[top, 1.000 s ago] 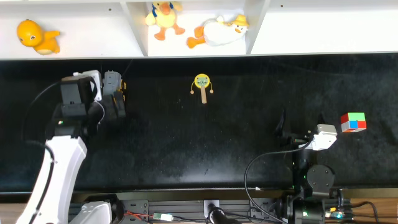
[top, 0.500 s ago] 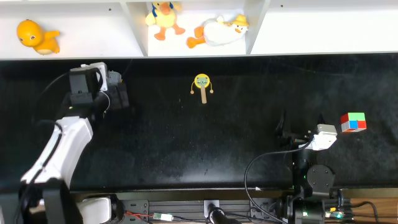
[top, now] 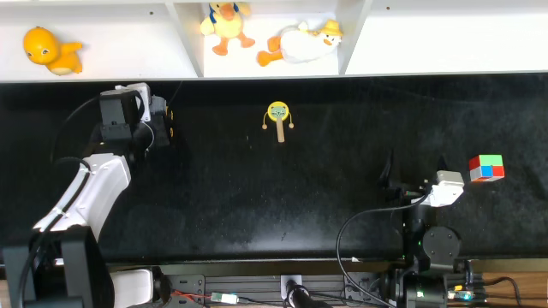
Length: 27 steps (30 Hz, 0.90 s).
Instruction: Store Toys
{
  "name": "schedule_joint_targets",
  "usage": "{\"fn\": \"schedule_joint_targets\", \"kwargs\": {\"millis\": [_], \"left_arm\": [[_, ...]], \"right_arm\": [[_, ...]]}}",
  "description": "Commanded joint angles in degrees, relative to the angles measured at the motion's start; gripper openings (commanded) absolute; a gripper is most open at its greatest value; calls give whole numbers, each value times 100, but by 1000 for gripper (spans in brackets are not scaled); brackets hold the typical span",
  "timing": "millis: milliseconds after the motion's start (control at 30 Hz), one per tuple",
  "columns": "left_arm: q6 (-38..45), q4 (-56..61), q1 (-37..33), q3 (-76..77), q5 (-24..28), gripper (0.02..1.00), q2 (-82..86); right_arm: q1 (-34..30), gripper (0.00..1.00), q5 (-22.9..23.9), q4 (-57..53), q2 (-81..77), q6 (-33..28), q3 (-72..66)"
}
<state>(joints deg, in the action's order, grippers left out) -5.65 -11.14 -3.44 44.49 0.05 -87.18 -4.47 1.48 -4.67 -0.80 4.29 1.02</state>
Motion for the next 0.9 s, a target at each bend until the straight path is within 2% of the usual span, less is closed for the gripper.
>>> {"fn": "schedule_joint_targets", "kwargs": {"millis": [33,433,900], "left_arm": [[31,-177,20,2,17,354,109],[111,-981,22,31,-4,327,1998],[114,-960,33,1451,184,305,743]], "right_arm": [[-4,993,-20,28,55,22,-76],[-4,996,-20,28,55,22,-76],[-4,996,-20,28,55,22,-76]]}}
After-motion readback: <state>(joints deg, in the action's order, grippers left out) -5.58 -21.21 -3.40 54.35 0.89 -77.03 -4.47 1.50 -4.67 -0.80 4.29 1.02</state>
